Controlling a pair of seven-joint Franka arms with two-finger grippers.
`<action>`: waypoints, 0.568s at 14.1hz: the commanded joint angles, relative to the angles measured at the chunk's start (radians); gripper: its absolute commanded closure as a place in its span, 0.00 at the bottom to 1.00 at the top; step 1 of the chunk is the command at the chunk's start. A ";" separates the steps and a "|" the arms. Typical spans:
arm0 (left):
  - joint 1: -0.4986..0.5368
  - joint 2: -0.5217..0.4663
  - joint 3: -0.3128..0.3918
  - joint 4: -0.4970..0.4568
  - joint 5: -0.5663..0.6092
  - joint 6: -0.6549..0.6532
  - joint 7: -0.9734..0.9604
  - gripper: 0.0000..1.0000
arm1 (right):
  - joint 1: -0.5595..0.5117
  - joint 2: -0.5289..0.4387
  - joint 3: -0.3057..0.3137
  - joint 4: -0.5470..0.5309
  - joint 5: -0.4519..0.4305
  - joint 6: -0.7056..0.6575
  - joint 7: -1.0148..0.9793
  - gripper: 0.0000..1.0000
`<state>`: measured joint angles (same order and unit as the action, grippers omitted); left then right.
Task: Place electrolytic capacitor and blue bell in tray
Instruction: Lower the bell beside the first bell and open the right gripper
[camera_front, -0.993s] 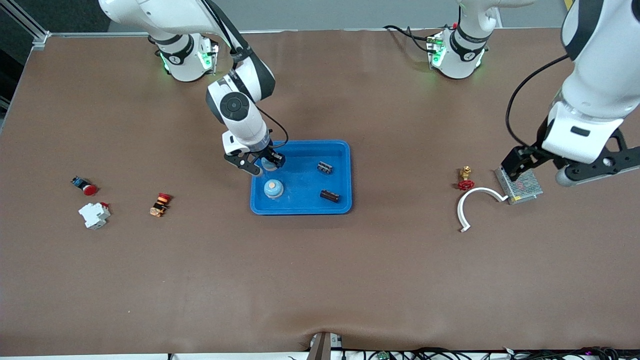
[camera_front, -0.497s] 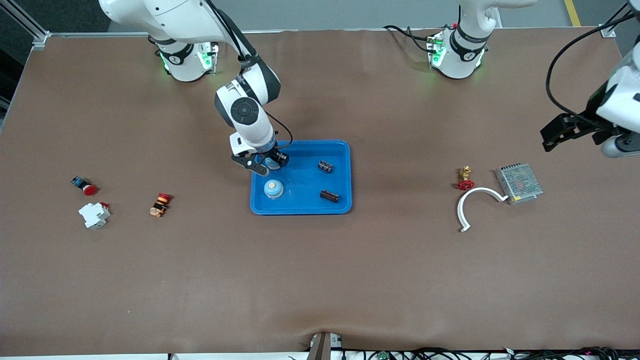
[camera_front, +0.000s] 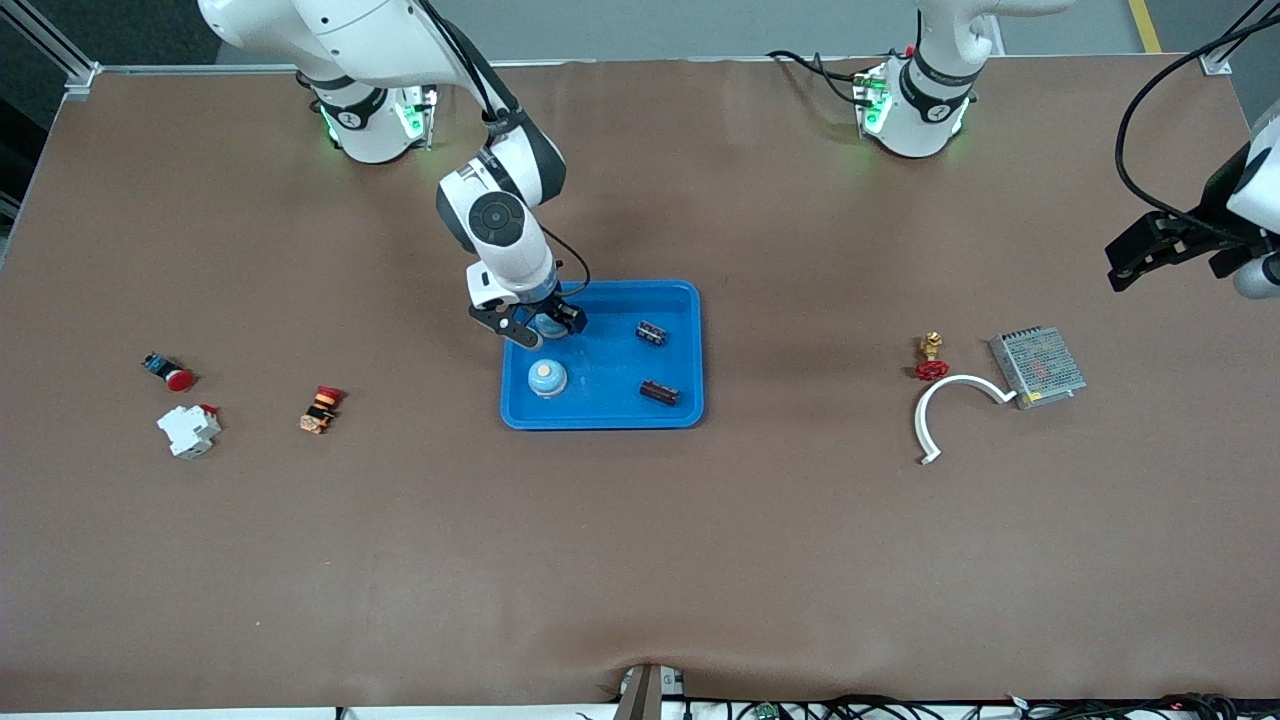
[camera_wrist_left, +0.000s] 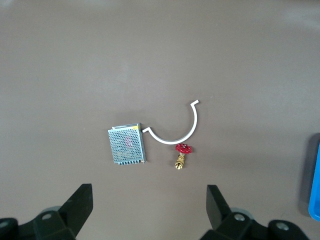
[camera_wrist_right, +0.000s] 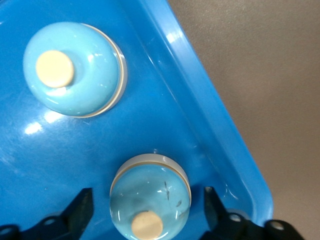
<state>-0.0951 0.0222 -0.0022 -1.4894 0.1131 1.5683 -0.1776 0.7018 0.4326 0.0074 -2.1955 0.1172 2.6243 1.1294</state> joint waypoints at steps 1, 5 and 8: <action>-0.003 -0.045 0.007 -0.031 -0.015 0.012 0.021 0.00 | 0.007 0.005 -0.010 0.011 0.013 -0.001 0.013 0.00; -0.005 -0.028 0.005 -0.028 -0.016 0.012 0.021 0.00 | -0.016 -0.003 -0.012 0.036 0.007 -0.032 -0.003 0.00; -0.011 -0.013 0.004 -0.028 -0.016 0.012 0.021 0.00 | -0.040 0.000 -0.012 0.097 0.006 -0.136 -0.008 0.00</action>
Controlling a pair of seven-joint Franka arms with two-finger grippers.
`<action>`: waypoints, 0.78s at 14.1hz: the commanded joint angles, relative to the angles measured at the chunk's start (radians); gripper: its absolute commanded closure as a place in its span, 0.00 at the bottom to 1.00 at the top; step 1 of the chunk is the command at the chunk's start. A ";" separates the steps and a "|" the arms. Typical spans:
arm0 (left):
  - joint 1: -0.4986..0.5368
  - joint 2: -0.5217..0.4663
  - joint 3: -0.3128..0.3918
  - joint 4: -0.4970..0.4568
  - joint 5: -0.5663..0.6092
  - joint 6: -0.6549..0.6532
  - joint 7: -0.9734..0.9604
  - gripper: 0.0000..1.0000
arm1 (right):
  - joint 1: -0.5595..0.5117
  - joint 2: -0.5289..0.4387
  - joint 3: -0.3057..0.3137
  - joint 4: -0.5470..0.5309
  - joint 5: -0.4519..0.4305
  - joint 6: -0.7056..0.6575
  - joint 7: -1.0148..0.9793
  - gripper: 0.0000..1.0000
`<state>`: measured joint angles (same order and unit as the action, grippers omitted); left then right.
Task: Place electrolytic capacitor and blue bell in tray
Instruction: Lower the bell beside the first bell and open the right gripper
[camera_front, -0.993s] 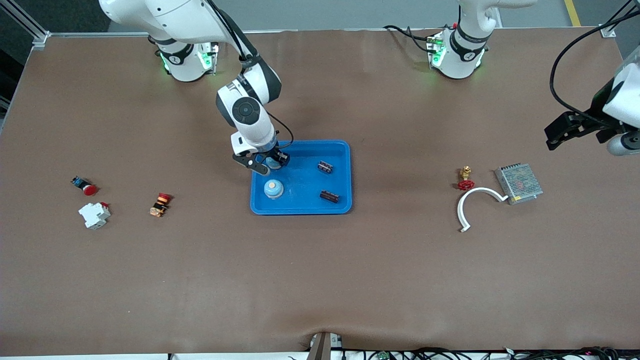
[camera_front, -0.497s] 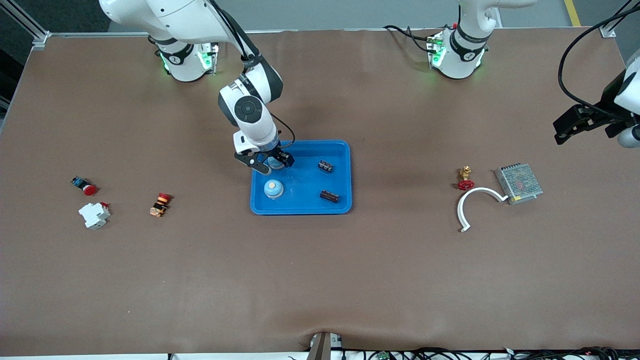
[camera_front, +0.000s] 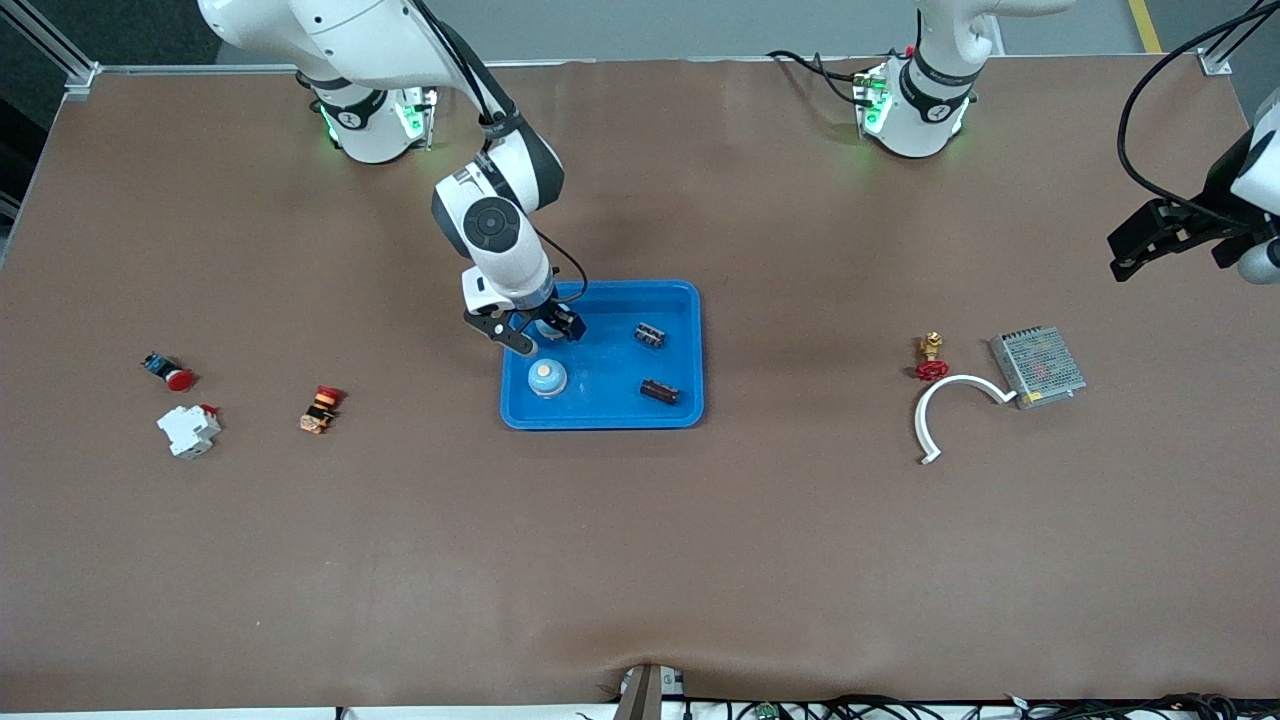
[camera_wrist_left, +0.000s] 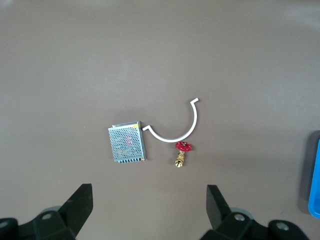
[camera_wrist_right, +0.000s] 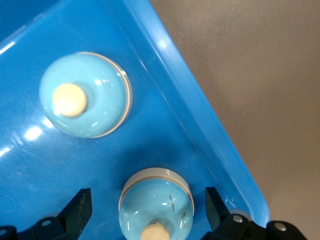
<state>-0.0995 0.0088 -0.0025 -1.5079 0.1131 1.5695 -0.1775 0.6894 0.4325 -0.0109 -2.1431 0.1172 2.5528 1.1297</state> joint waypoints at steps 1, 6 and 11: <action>-0.006 0.003 0.004 -0.009 -0.016 0.010 0.021 0.00 | -0.040 -0.004 0.006 0.049 0.006 -0.092 -0.017 0.00; -0.008 0.005 0.004 -0.008 -0.038 0.012 0.019 0.00 | -0.045 -0.020 0.006 0.048 0.006 -0.128 -0.018 0.00; -0.012 0.005 0.002 -0.009 -0.039 0.026 0.019 0.00 | -0.056 -0.026 0.005 0.048 0.004 -0.131 -0.019 0.00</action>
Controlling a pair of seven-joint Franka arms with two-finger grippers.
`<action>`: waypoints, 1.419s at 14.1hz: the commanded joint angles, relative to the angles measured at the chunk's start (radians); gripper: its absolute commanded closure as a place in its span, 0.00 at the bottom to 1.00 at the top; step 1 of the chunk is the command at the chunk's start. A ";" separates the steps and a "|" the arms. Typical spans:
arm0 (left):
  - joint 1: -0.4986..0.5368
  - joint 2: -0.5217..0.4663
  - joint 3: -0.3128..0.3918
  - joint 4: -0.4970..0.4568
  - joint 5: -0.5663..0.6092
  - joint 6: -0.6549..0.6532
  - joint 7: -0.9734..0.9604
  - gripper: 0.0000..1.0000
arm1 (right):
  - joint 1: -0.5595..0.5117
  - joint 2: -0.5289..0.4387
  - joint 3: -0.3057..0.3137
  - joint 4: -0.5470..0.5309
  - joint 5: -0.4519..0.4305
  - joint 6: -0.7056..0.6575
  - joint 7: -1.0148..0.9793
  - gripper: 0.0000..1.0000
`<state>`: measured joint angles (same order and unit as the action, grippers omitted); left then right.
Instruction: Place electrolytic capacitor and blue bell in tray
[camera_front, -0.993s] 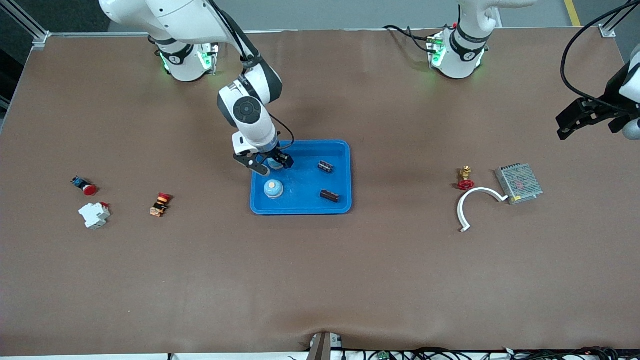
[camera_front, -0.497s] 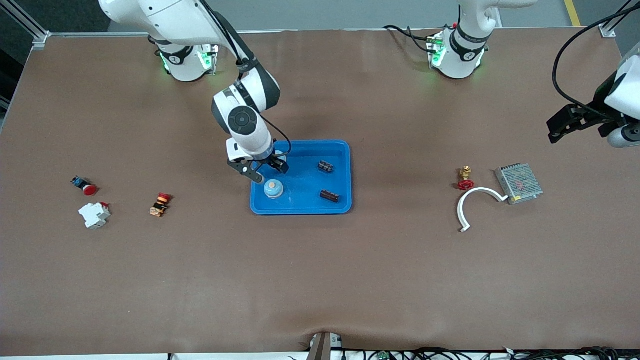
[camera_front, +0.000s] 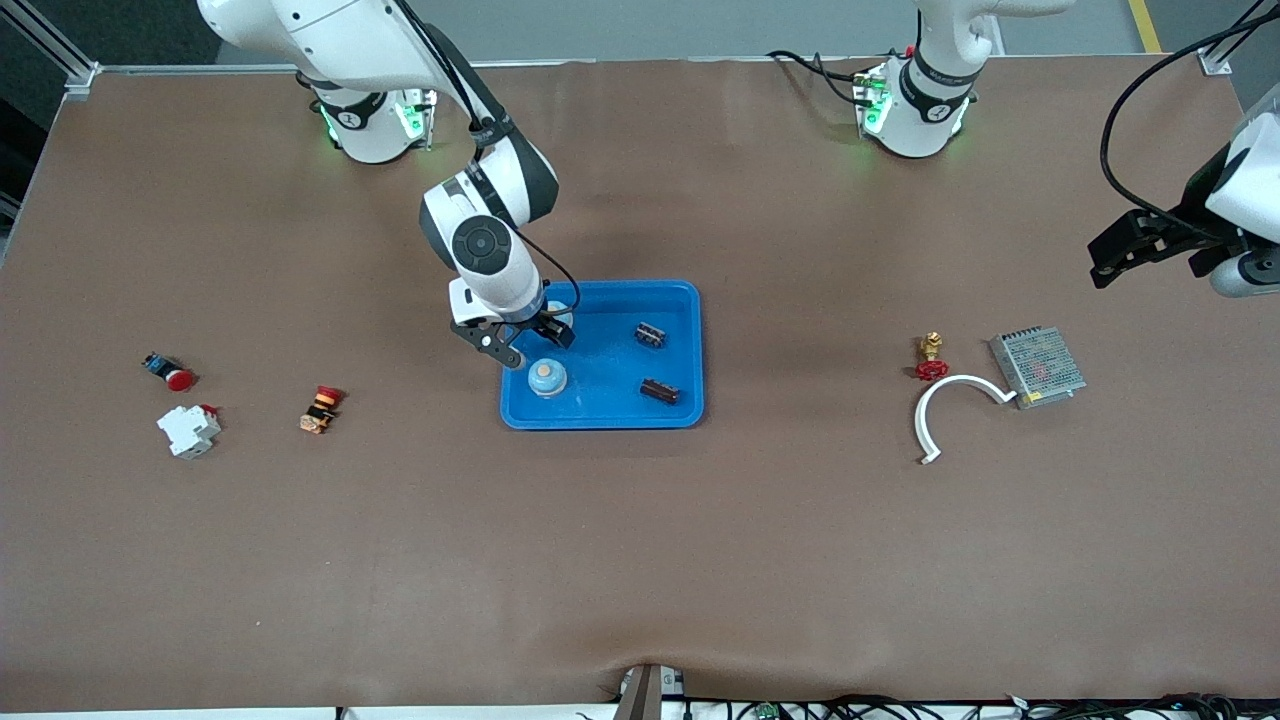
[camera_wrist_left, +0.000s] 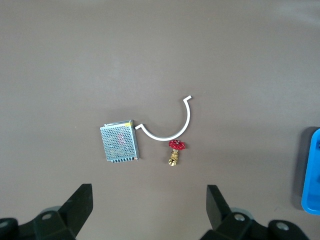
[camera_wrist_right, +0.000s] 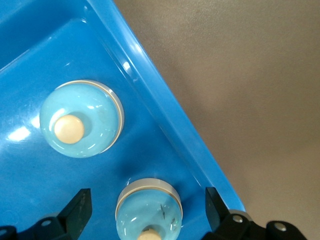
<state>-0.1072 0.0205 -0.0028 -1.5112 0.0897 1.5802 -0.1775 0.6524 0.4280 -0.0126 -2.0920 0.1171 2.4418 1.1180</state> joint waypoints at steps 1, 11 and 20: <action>-0.005 -0.007 0.004 -0.006 -0.016 0.015 0.019 0.00 | -0.031 -0.040 0.006 -0.003 0.003 -0.041 -0.013 0.00; -0.006 0.006 0.003 -0.007 -0.014 0.015 0.019 0.00 | -0.376 -0.198 0.006 0.188 -0.011 -0.588 -0.548 0.00; -0.011 0.013 0.001 -0.007 -0.014 0.038 0.019 0.00 | -0.634 -0.236 0.008 0.265 -0.097 -0.757 -0.891 0.00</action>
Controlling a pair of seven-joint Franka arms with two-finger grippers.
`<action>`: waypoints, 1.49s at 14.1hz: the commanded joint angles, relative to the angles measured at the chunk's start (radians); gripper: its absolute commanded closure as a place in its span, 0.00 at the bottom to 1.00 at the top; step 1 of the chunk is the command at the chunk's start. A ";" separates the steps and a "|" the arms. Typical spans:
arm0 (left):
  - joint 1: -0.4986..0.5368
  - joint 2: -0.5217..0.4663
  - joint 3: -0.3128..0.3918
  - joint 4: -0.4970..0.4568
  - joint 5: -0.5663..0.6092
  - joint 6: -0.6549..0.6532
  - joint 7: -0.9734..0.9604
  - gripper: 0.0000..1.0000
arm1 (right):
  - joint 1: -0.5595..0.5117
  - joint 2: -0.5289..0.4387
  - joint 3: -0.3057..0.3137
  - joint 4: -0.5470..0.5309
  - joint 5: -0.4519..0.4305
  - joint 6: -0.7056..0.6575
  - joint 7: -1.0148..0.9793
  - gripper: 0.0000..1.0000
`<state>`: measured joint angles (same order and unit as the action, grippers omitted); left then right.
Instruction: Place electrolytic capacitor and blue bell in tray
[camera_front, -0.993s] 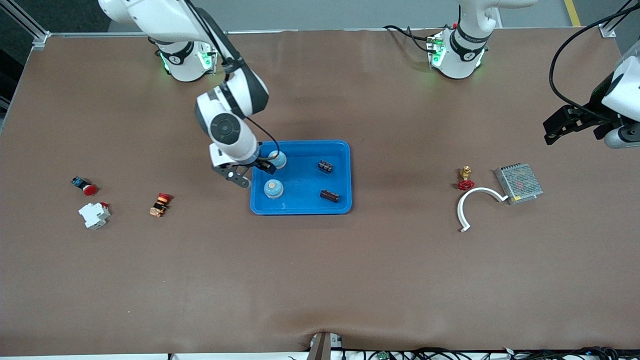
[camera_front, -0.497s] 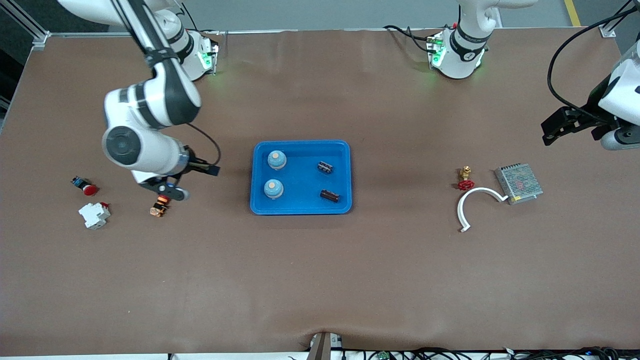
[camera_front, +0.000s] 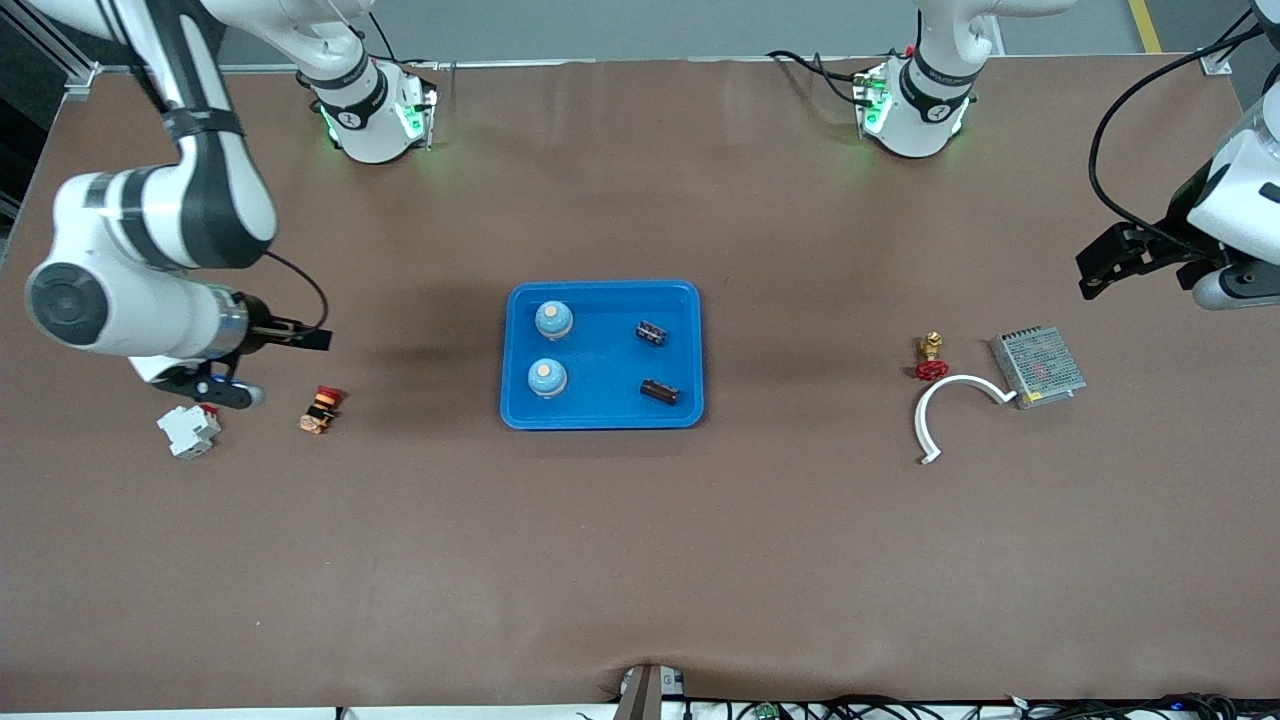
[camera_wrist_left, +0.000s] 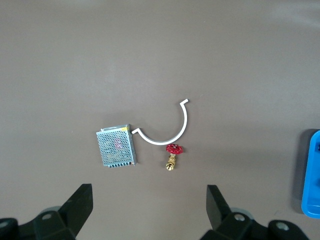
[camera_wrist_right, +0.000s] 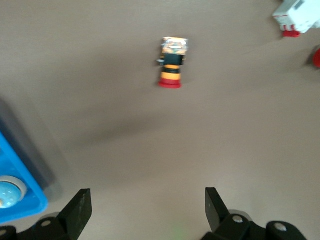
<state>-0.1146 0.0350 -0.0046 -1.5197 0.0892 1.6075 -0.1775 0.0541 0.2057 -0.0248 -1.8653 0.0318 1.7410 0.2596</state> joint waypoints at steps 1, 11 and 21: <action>0.003 -0.003 -0.008 0.001 -0.014 0.011 0.019 0.00 | -0.045 -0.018 0.020 0.070 -0.012 -0.098 -0.033 0.00; 0.003 -0.004 -0.014 -0.001 -0.016 0.012 0.020 0.00 | -0.057 -0.141 0.039 0.314 -0.085 -0.383 -0.117 0.00; -0.013 0.009 -0.015 -0.001 -0.014 0.038 0.015 0.00 | -0.097 -0.200 0.017 0.382 -0.087 -0.390 -0.249 0.00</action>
<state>-0.1207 0.0393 -0.0204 -1.5210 0.0891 1.6308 -0.1775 -0.0312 0.0088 -0.0137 -1.5130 -0.0408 1.3625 0.0279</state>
